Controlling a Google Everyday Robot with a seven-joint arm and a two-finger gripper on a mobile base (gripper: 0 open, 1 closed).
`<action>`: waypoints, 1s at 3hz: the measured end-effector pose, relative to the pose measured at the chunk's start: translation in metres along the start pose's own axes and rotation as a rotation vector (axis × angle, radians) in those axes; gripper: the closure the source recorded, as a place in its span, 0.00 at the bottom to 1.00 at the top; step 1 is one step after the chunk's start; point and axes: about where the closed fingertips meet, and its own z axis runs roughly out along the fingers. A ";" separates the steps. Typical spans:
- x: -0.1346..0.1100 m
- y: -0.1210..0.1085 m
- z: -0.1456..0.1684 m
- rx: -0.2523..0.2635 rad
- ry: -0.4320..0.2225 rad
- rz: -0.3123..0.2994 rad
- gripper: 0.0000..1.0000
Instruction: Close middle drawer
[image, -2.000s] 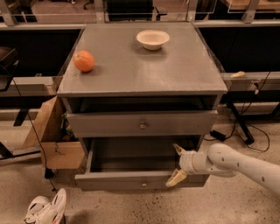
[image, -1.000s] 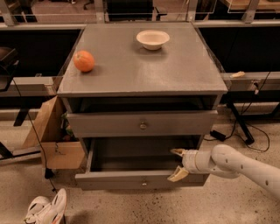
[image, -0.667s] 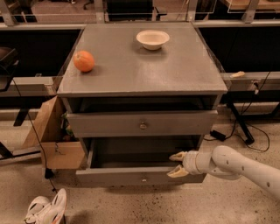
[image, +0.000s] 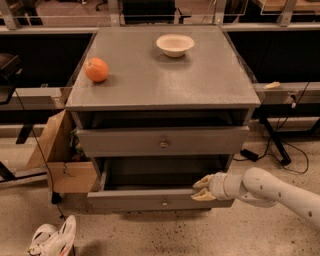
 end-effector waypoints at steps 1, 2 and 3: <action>-0.004 -0.001 -0.001 0.007 -0.001 -0.011 1.00; -0.001 -0.003 0.001 0.019 0.008 -0.014 1.00; -0.001 0.002 -0.001 0.019 0.008 -0.014 1.00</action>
Offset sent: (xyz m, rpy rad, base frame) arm 0.1011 -0.0047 0.0351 -0.0893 -0.1997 -0.0978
